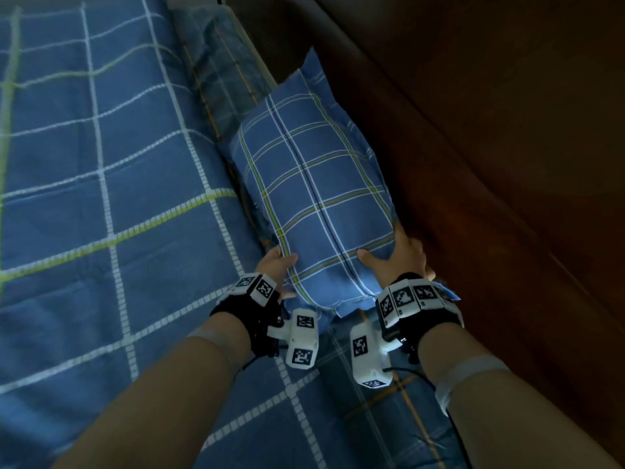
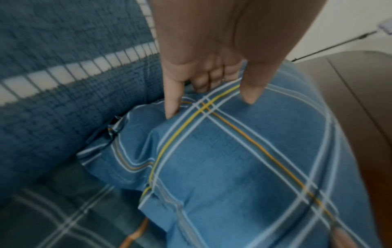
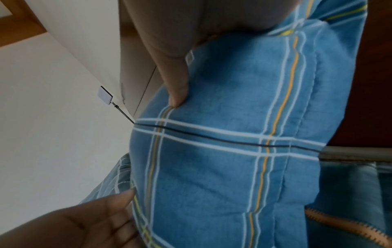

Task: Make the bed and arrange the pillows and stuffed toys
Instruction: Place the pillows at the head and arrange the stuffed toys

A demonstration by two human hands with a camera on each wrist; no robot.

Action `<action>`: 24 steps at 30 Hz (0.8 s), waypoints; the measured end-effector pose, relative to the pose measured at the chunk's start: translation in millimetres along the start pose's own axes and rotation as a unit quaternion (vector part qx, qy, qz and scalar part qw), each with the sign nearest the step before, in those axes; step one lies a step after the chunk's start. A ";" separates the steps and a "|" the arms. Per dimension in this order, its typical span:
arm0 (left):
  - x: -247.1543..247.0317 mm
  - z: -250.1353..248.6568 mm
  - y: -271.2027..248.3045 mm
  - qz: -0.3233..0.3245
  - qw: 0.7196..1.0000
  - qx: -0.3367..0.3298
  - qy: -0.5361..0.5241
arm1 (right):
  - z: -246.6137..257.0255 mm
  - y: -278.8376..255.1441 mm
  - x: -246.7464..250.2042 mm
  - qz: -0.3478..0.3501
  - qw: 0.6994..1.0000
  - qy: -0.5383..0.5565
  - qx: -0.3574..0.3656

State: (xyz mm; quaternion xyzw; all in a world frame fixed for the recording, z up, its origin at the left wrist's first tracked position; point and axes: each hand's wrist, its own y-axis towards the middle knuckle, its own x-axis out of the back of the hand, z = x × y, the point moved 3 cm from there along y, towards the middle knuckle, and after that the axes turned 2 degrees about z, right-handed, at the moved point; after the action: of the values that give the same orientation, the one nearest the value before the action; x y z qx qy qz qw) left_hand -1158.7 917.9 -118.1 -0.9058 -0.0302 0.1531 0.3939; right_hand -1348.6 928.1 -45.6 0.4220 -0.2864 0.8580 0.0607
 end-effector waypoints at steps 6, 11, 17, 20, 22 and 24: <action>23.9 -21.5 -74.1 0.022 0.993 0.007 0.113 | 41.3 -54.4 -3.5 -0.041 0.996 0.017 0.077; 66.2 -51.0 -168.7 -0.009 0.956 -0.074 0.283 | 100.8 -141.2 -10.5 0.093 0.984 0.003 0.154; 144.8 -82.3 -329.5 -0.086 0.854 -0.170 0.485 | 179.8 -288.9 -19.1 0.105 0.947 -0.117 0.281; 187.5 -90.9 -408.3 -0.145 0.798 -0.181 0.556 | 218.0 -361.9 -28.1 0.105 0.923 -0.162 0.333; 232.9 -90.1 -475.1 -0.209 0.768 -0.176 0.580 | 251.7 -424.1 -44.9 0.116 0.890 -0.187 0.399; 279.8 -80.3 -536.3 -0.287 0.746 -0.174 0.575 | 282.4 -489.6 -65.9 0.134 0.847 -0.216 0.468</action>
State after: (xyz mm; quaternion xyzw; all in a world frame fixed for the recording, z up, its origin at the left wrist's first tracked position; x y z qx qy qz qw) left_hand -833.0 1279.2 250.2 -0.8239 -0.0824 -0.5246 0.1980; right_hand -942.6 1189.6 255.5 0.5326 0.0892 0.7775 -0.3223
